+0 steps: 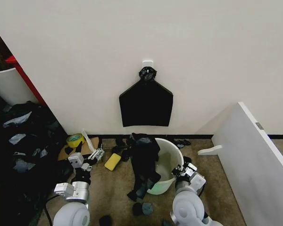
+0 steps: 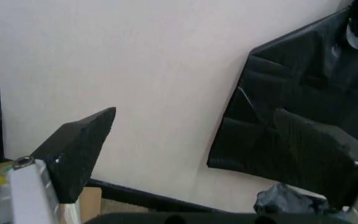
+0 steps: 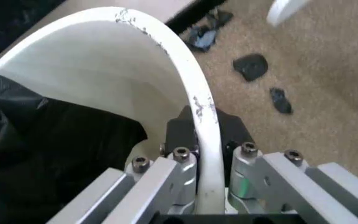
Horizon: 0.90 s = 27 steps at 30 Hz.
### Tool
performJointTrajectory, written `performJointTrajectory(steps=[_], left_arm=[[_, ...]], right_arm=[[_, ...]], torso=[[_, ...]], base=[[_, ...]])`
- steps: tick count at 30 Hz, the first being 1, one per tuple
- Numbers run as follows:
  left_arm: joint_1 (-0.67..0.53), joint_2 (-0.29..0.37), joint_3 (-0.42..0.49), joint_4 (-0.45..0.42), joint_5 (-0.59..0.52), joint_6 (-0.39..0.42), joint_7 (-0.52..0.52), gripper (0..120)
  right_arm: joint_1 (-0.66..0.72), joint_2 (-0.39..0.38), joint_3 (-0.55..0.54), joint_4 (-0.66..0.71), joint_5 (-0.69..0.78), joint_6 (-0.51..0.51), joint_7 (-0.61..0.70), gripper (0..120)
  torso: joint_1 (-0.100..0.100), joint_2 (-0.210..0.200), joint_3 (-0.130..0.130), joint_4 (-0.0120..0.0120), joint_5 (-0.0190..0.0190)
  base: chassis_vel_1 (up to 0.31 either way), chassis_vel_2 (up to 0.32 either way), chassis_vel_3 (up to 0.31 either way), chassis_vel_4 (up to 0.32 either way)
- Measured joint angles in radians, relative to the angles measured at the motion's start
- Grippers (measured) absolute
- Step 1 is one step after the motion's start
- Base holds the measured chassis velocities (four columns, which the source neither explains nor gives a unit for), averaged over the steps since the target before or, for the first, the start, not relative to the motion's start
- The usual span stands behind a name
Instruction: Place the garbage bag over the trash bin.
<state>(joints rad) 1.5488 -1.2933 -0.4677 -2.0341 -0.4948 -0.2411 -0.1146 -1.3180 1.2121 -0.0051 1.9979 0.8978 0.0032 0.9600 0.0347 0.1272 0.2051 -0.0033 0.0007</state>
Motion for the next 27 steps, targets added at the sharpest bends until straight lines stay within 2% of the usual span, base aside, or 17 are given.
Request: performJointTrajectory(steps=[1, 8, 9, 14, 15, 18, 22, 24, 27], left_arm=[[0.0, 0.0, 0.0, 0.0, 0.0, 0.0, 0.0, 100], [-0.003, 0.004, 0.008, 0.003, 0.009, 0.001, -0.008, 100], [-0.003, 0.004, 0.008, 0.003, 0.009, 0.001, -0.008, 100], [-0.012, 0.0, 0.021, 0.014, 0.019, 0.005, -0.011, 100], [-0.012, 0.0, 0.021, 0.014, 0.019, 0.005, -0.011, 100], [-0.013, -0.005, 0.028, 0.014, 0.025, 0.01, -0.014, 100], [-0.006, -0.005, 0.029, 0.013, 0.031, 0.012, -0.021, 100], [-0.005, -0.005, 0.029, 0.012, 0.031, 0.013, -0.022, 100], [0.001, 0.0, 0.025, 0.009, 0.033, 0.016, -0.032, 100]], right_arm=[[0.0, 0.0, 0.0, 0.0, 0.0, 0.0, 0.0, 1], [-0.048, -0.028, -0.007, 0.045, -0.173, 0.045, -0.053, 33], [-0.048, -0.028, -0.007, 0.045, -0.173, 0.045, -0.053, 33], [-0.063, -0.078, -0.064, 0.097, -0.266, 0.095, -0.317, 53], [-0.063, -0.078, -0.064, 0.097, -0.266, 0.095, -0.317, 53], [-0.025, -0.086, -0.121, 0.084, -0.327, -0.009, -0.345, 65], [0.027, -0.062, -0.175, 0.037, -0.348, -0.147, -0.287, 83], [0.031, -0.058, -0.177, 0.031, -0.349, -0.158, -0.278, 83], [0.04, -0.048, -0.18, 0.011, -0.347, -0.2, -0.236, 68]], torso=[[0.0, 0.0, 0.0, 0.0, 0.0], [0.0, 0.0, 0.0, 0.0, 0.0], [0.0, 0.0, 0.0, 0.0, 0.0], [0.0, 0.0, 0.0, 0.0, -0.0001], [0.0, 0.0, 0.0, 0.0, -0.0001], [0.0, 0.0, 0.0, 0.0001, 0.0], [0.0, 0.0, 0.0, 0.0001, 0.0001], [0.0, 0.0, 0.0, 0.0001, 0.0002], [0.0, 0.0, 0.0, 0.0, 0.0]], base=[[0.0, 0.0, 0.0, 0.0], [0.0, 0.0, 0.0, 0.0], [0.0, 0.0, 0.0, 0.0], [0.0, 0.0, 0.0, 0.0], [0.0, 0.0, 0.0, 0.0], [0.0, 0.0, 0.0, 0.0], [0.0, 0.0, 0.0, 0.0], [0.0, 0.0, 0.0, 0.0], [0.0, 0.0, 0.0, 0.0]])
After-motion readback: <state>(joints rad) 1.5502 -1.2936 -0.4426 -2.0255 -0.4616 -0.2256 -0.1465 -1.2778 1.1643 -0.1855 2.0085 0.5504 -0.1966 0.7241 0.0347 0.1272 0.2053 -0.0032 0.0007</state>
